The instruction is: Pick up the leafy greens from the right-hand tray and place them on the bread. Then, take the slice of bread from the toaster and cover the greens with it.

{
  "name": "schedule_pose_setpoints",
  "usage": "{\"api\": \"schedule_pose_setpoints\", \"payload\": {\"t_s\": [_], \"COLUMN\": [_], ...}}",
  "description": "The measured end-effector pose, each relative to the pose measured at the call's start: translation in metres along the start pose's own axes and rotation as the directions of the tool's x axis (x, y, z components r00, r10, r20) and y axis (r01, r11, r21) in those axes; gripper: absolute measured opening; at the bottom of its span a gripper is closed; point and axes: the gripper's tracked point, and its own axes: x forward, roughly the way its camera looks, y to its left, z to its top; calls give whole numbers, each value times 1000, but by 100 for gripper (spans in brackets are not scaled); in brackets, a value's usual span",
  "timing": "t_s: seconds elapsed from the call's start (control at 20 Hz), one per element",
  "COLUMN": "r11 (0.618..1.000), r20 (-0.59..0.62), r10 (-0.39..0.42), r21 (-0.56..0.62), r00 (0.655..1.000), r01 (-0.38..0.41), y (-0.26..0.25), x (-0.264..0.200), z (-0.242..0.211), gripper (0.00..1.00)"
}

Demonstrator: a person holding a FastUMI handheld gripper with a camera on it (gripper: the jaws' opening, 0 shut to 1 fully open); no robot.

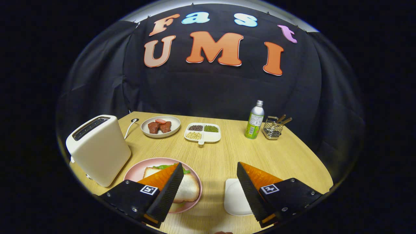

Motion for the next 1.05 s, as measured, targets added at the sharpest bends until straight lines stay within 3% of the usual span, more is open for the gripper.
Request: {"api": "schedule_pose_setpoints", "payload": {"t_s": [0.35, 0.7, 1.05], "r11": [999, 997, 988], "r20": [136, 214, 235], "r10": [-30, -56, -138], "r21": [20, 72, 99], "r00": [990, 975, 962], "r01": [28, 42, 117], "y": [-60, -107, -155], "x": [-36, -60, -75], "z": [39, 40, 30], "gripper": [99, 99, 99]}}
